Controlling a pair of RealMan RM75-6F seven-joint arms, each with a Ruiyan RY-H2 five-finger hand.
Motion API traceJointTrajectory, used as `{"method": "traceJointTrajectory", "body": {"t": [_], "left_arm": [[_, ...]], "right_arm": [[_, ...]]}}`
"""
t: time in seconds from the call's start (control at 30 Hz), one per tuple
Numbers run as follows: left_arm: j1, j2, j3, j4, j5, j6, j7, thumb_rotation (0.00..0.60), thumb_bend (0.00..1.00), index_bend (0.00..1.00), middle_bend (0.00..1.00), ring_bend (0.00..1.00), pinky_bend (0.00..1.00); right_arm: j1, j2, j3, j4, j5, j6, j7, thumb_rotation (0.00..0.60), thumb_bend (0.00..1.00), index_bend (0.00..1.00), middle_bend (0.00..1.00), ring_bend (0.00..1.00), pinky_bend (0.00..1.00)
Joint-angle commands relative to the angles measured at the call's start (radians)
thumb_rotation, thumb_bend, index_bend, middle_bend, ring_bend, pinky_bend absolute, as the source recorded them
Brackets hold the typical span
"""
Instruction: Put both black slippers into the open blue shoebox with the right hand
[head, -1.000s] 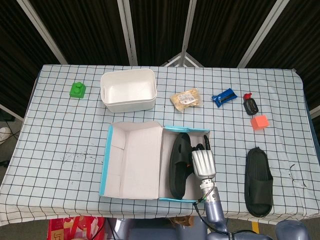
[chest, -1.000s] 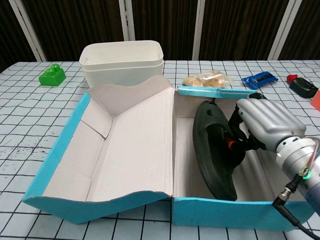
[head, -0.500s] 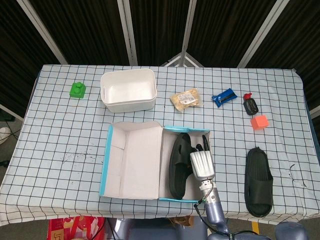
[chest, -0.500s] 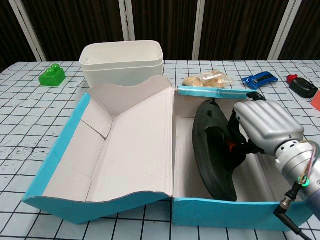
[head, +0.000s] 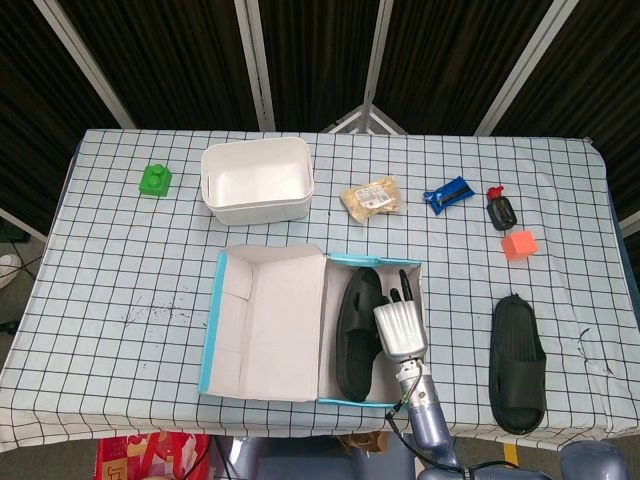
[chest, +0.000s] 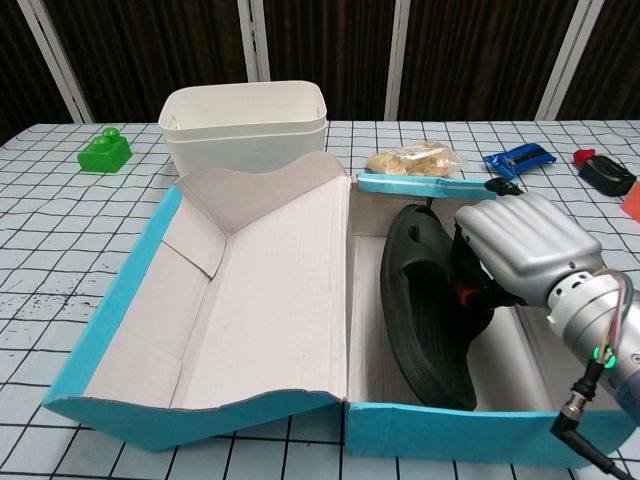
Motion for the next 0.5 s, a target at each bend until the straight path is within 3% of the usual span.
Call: {"method": "traceJointTrajectory", "body": {"t": [0.03, 0.5], "left_arm": [[0.0, 0.0, 0.0, 0.0, 0.0, 0.001, -0.001, 0.6, 0.51, 0.07, 0.0, 0.0, 0.02], [0.001, 0.002, -0.001, 0.001, -0.001, 0.0, -0.005, 0.6, 0.51, 0.07, 0.0, 0.0, 0.02]], "right_arm": [[0.001, -0.007, -0.004, 0.012, -0.005, -0.003, -0.013, 0.6, 0.65, 0.79, 0.57, 0.35, 0.02], [-0.001, -0.04, 0.0, 0.046, -0.032, -0.001, -0.028, 0.6, 0.65, 0.79, 0.58, 0.35, 0.02]]}}
